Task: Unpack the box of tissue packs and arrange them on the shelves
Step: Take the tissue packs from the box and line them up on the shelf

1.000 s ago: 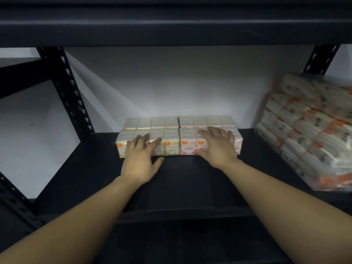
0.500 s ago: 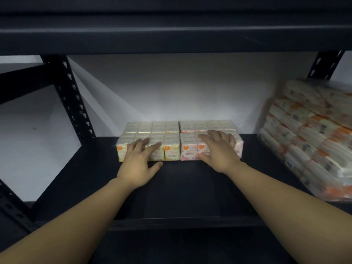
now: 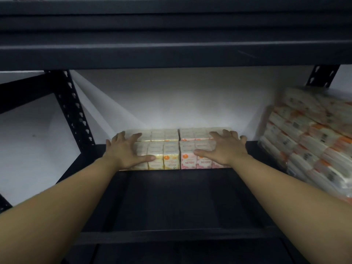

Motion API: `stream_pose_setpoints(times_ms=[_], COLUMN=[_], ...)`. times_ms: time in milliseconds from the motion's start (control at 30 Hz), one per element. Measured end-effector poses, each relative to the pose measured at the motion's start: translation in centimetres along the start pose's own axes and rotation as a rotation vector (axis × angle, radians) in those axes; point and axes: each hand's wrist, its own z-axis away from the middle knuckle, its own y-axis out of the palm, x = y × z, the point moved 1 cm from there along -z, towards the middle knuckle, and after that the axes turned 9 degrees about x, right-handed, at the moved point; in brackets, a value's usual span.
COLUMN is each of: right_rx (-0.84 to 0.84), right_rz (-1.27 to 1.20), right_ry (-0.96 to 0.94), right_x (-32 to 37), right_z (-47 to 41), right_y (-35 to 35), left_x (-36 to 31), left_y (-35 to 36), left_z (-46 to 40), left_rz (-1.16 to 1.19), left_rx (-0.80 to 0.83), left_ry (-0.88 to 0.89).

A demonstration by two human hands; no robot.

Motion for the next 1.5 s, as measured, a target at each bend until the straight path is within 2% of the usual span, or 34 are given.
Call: stream_pose_setpoints(times_ms=[200, 633, 967, 1133, 1300, 1500], right_rx=[0.106, 0.03, 0.059, -0.017, -0.127, -0.189], right_rz=[-0.134, -0.103, -0.058, -0.049, -0.101, -0.135], right_ry=[0.102, 0.057, 0.094, -0.02, -0.166, -0.3], right_x=[0.1, 0.2, 1.1, 1.2, 2.1, 4.5], right_z=[-0.4, -0.4, 0.2, 1.1, 2.8, 8.3], right_y=[-0.4, -0.4, 0.1, -0.1, 1.1, 3.6], left_x=[0.8, 0.9, -0.7, -2.1, -3.4, -4.6], left_y=[0.1, 0.7, 0.6, 0.6, 1.6, 3.1], left_z=[-1.2, -1.4, -0.6, 1.1, 4.2, 10.3], left_rz=[0.077, 0.228, -0.188, -0.161, -0.08, 0.05], left_rx=[0.143, 0.111, 0.069, 0.035, -0.098, -0.154], left_ry=[-0.015, 0.022, -0.031, 0.001, 0.042, 0.123])
